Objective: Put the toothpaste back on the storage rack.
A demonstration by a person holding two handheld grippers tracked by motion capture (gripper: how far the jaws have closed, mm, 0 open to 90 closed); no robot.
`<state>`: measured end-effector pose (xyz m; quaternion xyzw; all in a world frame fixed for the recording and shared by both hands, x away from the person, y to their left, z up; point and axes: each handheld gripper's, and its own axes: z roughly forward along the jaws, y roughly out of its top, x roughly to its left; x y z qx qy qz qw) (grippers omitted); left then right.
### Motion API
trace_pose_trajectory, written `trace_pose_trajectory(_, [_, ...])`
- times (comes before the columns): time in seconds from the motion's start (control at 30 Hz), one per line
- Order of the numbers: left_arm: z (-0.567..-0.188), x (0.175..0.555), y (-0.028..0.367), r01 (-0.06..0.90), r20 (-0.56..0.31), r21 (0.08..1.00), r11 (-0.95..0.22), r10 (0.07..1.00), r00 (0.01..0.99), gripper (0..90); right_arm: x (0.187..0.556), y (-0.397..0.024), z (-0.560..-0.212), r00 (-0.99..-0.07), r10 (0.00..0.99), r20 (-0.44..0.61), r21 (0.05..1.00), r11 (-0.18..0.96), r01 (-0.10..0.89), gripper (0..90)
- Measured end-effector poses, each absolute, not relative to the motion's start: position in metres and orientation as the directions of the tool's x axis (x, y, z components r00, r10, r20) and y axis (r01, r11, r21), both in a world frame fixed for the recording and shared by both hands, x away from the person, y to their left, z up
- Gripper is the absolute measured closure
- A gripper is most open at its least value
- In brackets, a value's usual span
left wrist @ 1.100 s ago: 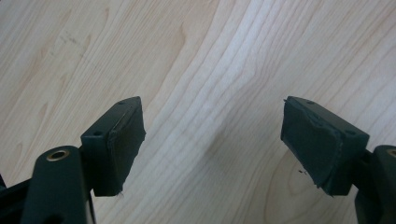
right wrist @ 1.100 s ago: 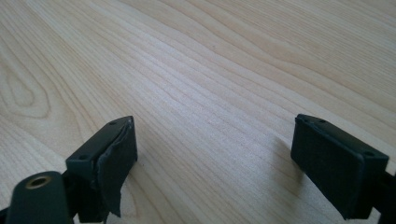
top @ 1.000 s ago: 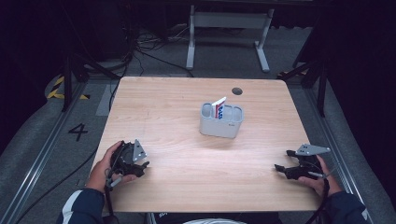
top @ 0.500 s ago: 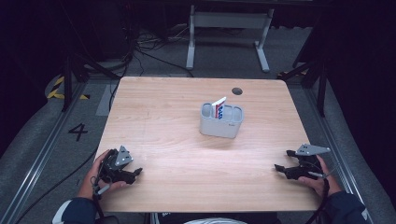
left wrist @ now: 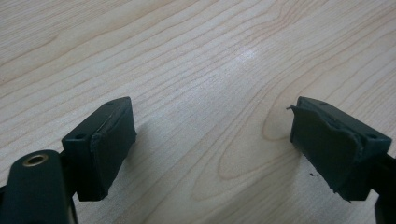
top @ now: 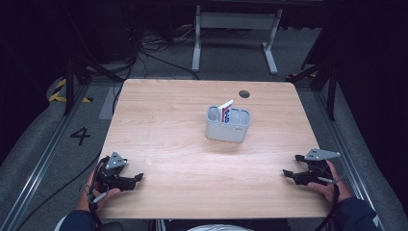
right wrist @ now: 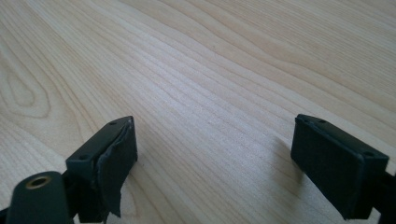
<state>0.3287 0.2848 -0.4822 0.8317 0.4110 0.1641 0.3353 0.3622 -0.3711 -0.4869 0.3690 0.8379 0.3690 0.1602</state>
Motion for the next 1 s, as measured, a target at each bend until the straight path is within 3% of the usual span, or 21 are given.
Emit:
trace_pose_trajectory(0.63, [-0.4822,0.3287,0.2840,0.579,-0.001,0.690,-0.434,0.800,0.600,13.9,0.3616,-0.3710,-0.4871,-0.678,0.735,0.004,0.738,0.455,0.498,14.7])
trace_pose_trajectory(1.0, [-0.4831,0.3348,0.2780,0.589,0.008,0.665,-0.460,0.793,0.610,1.9,0.3610,-0.3714,-0.4870,-0.681,0.733,0.004,0.738,0.457,0.497,14.9])
